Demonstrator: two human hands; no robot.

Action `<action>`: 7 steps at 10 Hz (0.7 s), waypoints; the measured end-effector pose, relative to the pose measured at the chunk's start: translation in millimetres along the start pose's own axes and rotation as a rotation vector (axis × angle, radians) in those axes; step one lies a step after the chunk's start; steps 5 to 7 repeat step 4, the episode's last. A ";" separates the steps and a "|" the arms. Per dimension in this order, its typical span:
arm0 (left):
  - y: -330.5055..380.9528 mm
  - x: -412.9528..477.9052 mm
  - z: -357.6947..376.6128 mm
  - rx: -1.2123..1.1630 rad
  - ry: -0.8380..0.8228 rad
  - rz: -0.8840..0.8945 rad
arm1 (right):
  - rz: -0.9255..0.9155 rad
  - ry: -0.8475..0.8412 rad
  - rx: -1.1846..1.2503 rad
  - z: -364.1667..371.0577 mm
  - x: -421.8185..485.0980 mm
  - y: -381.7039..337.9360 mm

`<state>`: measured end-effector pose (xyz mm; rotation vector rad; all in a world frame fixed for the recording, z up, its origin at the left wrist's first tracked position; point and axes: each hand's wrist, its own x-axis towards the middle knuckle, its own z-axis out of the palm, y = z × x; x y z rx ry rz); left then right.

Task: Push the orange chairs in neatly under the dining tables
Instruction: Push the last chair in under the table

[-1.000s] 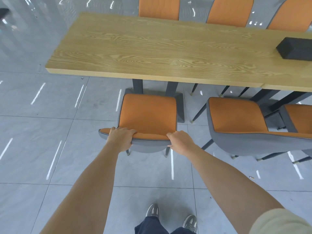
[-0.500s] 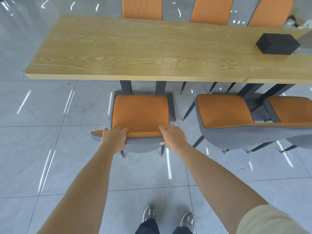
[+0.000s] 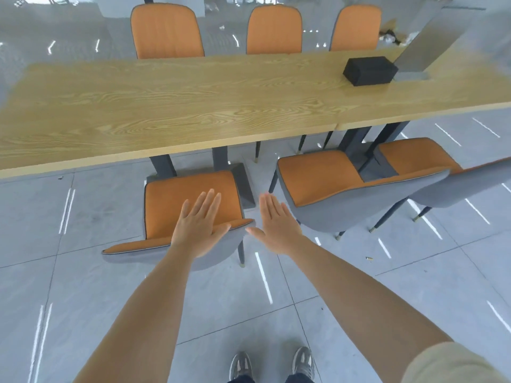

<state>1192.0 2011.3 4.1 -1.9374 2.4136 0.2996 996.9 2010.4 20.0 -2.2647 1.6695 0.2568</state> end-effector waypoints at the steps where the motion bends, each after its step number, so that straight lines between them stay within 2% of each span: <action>1: 31.6 19.4 -9.8 0.029 0.018 0.081 | 0.092 0.039 0.006 -9.1 -18.5 31.4; 4: 146.8 65.5 -27.0 0.069 0.081 0.292 | 0.380 0.171 0.058 -34.4 -85.7 135.7; 7: 146.8 65.5 -27.0 0.069 0.081 0.292 | 0.380 0.171 0.058 -34.4 -85.7 135.7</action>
